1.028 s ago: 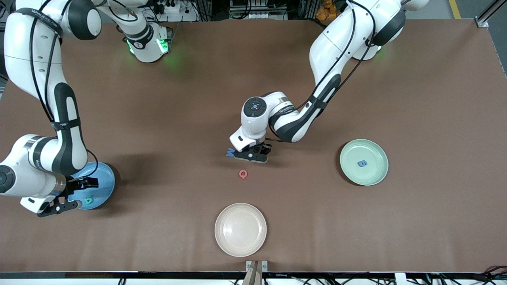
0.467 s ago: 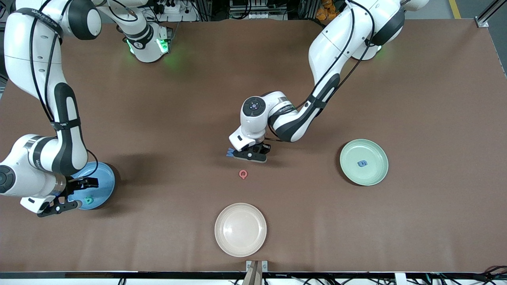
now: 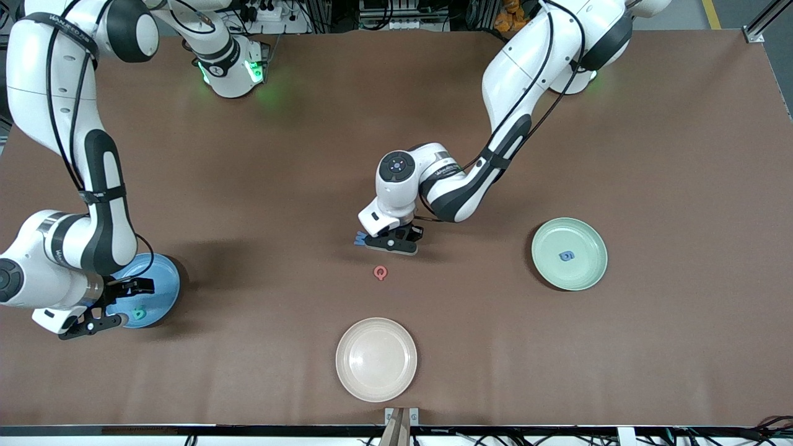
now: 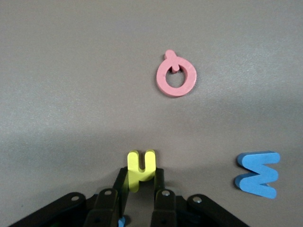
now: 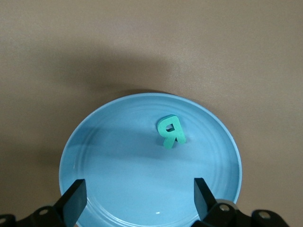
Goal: Sort uppercase to blue plate, lowercase to green plate
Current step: 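Lower the left gripper and grasp the yellow 'u' letter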
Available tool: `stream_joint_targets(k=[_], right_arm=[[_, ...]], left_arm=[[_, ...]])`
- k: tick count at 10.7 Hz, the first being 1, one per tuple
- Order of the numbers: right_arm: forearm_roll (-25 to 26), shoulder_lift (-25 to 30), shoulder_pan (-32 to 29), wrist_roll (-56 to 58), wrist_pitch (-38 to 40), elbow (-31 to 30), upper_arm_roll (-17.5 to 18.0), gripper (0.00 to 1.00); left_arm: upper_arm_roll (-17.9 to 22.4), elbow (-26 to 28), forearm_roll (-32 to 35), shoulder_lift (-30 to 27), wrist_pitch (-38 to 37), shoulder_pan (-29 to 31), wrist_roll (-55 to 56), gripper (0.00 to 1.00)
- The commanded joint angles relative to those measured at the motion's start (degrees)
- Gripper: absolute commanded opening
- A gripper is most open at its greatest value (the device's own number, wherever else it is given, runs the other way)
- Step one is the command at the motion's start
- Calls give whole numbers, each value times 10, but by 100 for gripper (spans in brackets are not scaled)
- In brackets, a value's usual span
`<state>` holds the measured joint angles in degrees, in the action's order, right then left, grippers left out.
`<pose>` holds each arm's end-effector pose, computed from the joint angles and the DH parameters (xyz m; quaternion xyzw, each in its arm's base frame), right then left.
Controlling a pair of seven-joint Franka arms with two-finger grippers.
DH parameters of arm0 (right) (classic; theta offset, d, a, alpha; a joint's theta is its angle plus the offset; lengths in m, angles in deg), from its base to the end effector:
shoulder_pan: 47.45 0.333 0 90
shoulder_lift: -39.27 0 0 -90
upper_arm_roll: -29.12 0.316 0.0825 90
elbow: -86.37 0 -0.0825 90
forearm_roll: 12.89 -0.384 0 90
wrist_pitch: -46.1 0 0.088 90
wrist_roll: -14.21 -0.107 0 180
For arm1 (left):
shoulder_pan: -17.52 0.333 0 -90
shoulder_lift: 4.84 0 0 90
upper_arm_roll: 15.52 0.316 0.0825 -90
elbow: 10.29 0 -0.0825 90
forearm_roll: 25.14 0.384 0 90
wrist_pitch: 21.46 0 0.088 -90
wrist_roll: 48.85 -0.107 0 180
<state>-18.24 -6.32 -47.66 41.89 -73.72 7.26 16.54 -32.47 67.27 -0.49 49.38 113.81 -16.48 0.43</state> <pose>0.7153 -0.1246 0.2397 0.9896 0.1342 -0.0448 0.0256 0.5118 -0.5419 0.1750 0.9931 -0.0948 0.0675 0.0149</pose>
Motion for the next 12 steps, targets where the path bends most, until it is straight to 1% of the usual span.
stream_joint_targets(k=[1, 6, 8, 9, 10, 12], right_arm=[[-7, 2, -6, 11, -1, -2, 6, 100], [-7, 2, -1, 9, -1, -2, 6, 100], [-9, 2, 3, 5, 0, -2, 6, 100], [-18, 3, 5, 5, 3, -2, 6, 100], [-24, 3, 10, 5, 6, -2, 6, 100], [-24, 5, 19, 4, 6, -2, 6, 100]], left_arm=[[16, -15, 8, 12, 3, -9, -6, 20], [17, -15, 8, 2, -7, -6, -17, 15], [16, -14, 8, -9, -29, 0, -34, 9], [17, -14, 8, -14, -43, 2, -44, 7], [17, -10, 11, -21, -51, 13, -49, 3], [16, 11, 16, -35, -70, 45, -70, 4]])
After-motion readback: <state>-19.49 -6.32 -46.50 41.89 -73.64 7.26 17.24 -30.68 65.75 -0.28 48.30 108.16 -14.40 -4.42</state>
